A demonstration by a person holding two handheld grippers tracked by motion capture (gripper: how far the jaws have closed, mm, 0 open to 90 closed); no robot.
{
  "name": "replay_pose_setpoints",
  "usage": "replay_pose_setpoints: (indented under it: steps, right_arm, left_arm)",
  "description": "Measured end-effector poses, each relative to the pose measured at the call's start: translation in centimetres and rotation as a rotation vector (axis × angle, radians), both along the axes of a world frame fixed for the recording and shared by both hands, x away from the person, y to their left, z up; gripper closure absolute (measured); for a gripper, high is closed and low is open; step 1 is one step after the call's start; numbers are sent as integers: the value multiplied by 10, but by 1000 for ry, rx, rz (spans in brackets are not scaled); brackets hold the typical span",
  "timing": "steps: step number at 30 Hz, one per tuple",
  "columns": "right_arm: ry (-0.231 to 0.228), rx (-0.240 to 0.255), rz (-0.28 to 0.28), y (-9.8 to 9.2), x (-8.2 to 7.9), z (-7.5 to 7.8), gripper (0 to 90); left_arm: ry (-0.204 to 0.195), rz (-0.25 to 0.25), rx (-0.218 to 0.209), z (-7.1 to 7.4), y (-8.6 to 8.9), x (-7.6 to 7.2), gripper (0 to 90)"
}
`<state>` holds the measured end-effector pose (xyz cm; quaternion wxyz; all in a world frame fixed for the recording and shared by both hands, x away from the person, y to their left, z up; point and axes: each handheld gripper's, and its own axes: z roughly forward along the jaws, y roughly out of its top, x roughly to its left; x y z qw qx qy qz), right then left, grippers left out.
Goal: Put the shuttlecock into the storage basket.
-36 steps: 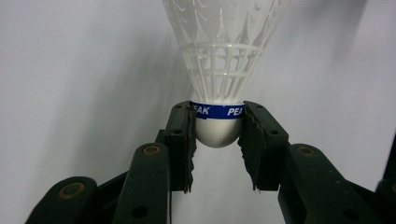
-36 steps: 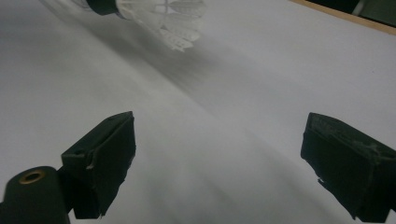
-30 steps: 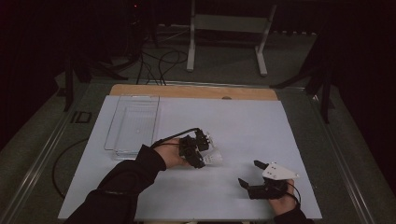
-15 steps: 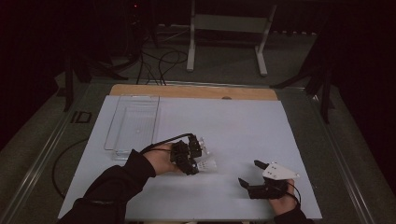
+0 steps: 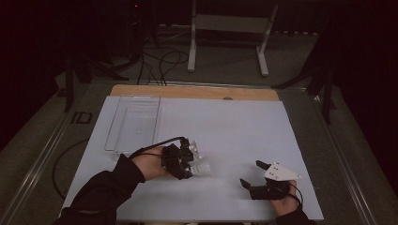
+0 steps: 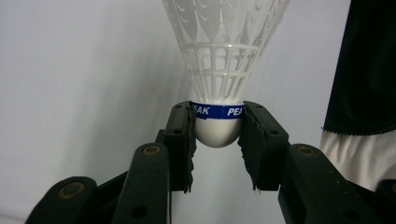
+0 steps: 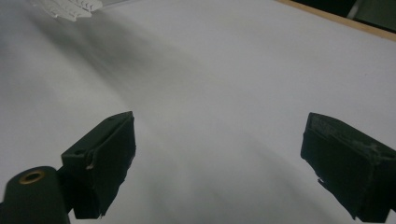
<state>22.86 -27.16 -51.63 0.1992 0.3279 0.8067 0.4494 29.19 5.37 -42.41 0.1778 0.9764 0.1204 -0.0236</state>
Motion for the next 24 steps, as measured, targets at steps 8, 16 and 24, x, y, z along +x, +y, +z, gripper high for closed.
replay_pose_setpoints:
  steps: [8, 16, 24]
  right_arm:
    - [-3, -3, 0, 1, 0, 0, 101]
    - [1, -4, 1, 1, 0, 0, 101]
    - [2, -4, -1, 2, 0, 0, 100]
  left_arm:
    - [-8, -23, 0, 8, 5, -3, 662]
    - [-18, -29, -1, 22, 11, -4, 663]
    - [-21, -41, -5, 39, 16, 1, 662]
